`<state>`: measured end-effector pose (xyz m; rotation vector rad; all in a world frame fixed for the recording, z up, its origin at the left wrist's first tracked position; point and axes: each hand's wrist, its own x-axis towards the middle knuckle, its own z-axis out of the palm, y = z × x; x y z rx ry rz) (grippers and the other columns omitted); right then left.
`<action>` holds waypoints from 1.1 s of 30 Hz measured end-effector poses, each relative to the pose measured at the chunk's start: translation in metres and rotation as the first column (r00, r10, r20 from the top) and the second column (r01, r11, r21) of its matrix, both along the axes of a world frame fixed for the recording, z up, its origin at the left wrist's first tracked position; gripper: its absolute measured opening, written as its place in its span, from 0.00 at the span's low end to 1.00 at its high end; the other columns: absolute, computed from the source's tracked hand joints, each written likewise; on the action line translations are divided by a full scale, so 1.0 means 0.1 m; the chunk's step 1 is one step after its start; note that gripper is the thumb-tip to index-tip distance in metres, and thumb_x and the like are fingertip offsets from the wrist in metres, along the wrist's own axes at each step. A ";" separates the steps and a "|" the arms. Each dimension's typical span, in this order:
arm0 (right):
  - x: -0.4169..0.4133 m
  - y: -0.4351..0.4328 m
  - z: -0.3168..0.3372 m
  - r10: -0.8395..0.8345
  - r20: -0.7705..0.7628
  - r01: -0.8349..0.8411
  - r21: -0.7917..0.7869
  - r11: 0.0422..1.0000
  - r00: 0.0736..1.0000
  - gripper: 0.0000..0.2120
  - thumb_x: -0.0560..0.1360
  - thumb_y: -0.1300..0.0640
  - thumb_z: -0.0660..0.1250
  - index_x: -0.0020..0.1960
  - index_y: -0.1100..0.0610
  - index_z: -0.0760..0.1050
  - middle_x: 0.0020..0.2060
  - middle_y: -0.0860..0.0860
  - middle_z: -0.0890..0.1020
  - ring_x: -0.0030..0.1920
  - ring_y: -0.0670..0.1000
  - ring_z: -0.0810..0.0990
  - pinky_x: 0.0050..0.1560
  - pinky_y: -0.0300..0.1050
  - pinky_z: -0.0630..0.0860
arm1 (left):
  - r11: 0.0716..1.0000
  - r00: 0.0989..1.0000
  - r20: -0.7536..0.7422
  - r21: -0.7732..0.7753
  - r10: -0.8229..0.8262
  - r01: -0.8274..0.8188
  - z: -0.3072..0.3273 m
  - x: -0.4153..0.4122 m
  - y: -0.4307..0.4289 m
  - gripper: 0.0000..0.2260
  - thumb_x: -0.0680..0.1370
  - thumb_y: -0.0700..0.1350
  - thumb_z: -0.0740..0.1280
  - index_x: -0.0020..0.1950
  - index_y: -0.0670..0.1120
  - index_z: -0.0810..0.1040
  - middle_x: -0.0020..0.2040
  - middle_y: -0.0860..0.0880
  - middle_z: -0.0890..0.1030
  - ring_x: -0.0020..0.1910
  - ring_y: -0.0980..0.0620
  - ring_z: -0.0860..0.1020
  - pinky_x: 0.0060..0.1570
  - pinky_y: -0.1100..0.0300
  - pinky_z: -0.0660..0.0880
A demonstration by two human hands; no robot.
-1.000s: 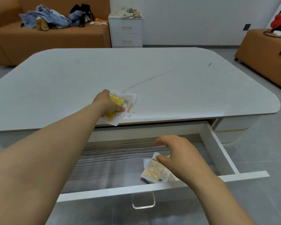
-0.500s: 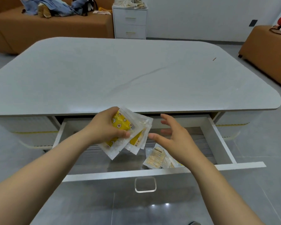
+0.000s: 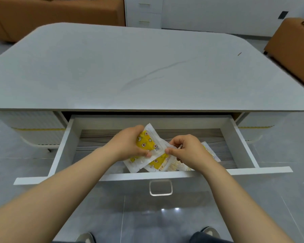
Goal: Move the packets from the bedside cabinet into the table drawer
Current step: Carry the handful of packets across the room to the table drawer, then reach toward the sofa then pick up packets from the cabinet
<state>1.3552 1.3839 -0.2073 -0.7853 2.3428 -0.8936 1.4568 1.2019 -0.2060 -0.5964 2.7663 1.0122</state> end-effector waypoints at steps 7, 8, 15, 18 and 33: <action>-0.03 -0.08 -0.22 0.021 -0.121 0.009 0.237 0.971 0.992 0.05 0.73 0.59 0.68 0.39 0.59 0.78 0.36 0.55 0.80 0.41 0.57 0.82 0.39 0.49 0.77 | 0.999 0.994 0.103 -0.022 -0.021 0.023 -0.38 -0.06 -0.07 0.19 0.72 0.45 0.72 0.61 0.49 0.71 0.55 0.49 0.78 0.48 0.51 0.76 0.50 0.55 0.76; -0.04 -0.08 -0.25 0.017 -0.144 0.023 0.273 0.962 0.989 0.05 0.74 0.61 0.67 0.39 0.59 0.77 0.38 0.55 0.81 0.43 0.58 0.82 0.38 0.47 0.76 | 1.000 0.994 0.108 -0.027 -0.011 0.014 -0.40 -0.06 -0.08 0.21 0.72 0.46 0.72 0.64 0.49 0.71 0.57 0.49 0.78 0.50 0.51 0.76 0.52 0.55 0.75; -0.05 -0.07 -0.22 0.074 -0.283 0.046 0.397 0.917 0.956 0.21 0.73 0.57 0.69 0.65 0.57 0.71 0.60 0.56 0.76 0.59 0.57 0.75 0.52 0.47 0.73 | 0.996 0.994 0.107 -0.091 -0.015 0.024 -0.29 0.05 -0.10 0.22 0.74 0.48 0.71 0.66 0.48 0.70 0.60 0.50 0.77 0.55 0.51 0.76 0.55 0.57 0.74; 0.04 -0.05 -0.07 0.106 -0.377 0.041 0.363 0.931 0.920 0.18 0.73 0.58 0.67 0.62 0.56 0.74 0.57 0.54 0.78 0.55 0.56 0.77 0.49 0.46 0.74 | 0.994 0.997 0.079 -0.105 -0.007 0.015 -0.11 0.19 -0.07 0.21 0.74 0.48 0.71 0.65 0.48 0.72 0.59 0.51 0.78 0.50 0.53 0.75 0.54 0.58 0.74; 1.29 0.89 1.28 0.048 -0.552 0.056 0.169 0.984 0.832 0.15 0.75 0.56 0.62 0.61 0.52 0.73 0.57 0.48 0.78 0.57 0.50 0.76 0.52 0.43 0.72 | 0.966 0.982 -0.186 -0.247 0.035 -0.082 1.40 1.40 0.51 0.15 0.74 0.49 0.69 0.59 0.51 0.74 0.53 0.55 0.78 0.49 0.55 0.77 0.54 0.55 0.75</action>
